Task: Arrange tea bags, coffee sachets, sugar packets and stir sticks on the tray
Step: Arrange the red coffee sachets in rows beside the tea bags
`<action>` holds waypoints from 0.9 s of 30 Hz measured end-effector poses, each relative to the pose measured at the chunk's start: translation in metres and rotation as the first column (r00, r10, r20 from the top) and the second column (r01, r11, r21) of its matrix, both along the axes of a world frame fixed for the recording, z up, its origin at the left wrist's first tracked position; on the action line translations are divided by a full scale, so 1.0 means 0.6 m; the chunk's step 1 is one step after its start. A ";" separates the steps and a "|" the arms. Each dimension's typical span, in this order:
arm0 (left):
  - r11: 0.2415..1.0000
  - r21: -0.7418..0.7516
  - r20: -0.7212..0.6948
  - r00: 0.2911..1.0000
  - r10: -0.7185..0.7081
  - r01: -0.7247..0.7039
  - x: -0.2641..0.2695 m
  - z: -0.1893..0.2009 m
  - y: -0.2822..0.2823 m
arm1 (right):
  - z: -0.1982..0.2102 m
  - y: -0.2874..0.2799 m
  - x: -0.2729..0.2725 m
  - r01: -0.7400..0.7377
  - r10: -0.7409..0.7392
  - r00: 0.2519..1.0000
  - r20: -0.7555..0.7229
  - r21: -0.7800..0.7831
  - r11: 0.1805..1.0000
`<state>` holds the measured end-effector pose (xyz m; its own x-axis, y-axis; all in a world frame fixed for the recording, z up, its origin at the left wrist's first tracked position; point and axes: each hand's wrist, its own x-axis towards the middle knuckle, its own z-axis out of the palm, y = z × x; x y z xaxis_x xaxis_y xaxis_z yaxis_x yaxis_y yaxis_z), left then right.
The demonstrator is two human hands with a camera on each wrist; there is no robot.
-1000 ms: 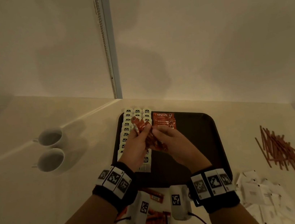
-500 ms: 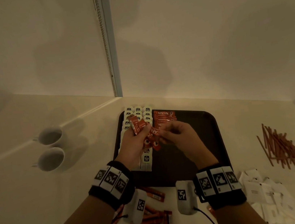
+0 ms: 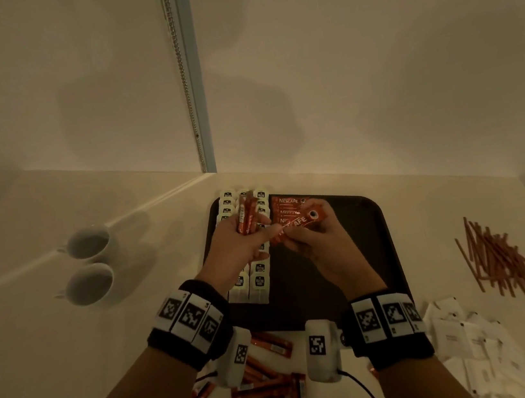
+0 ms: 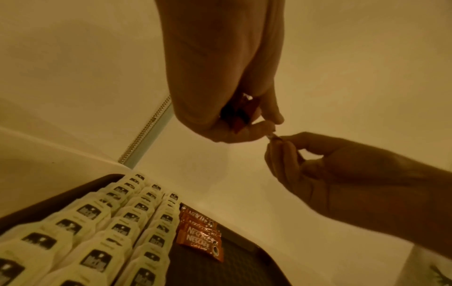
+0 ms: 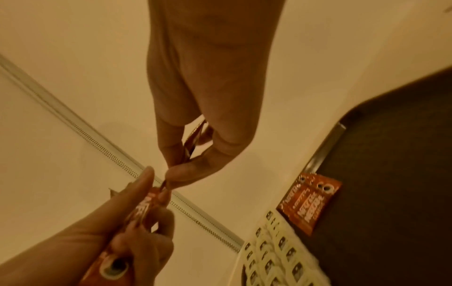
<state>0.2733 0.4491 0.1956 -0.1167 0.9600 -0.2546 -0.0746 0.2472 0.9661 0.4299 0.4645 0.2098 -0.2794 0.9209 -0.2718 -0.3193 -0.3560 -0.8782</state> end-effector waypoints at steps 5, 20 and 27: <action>0.998 0.048 -0.152 0.987 0.056 -0.049 0.002 0.020 0.002 | -0.012 -0.007 -0.009 0.040 -0.066 0.974 -0.215 -0.125 0.991; 0.986 0.152 -0.360 0.925 0.118 -0.067 -0.007 0.039 -0.006 | -0.030 0.001 0.016 0.013 -0.042 0.982 0.182 0.162 0.987; 0.991 0.076 -0.306 0.943 0.129 -0.111 -0.017 0.005 -0.017 | -0.034 0.022 0.040 -0.290 0.183 0.869 0.460 0.173 0.941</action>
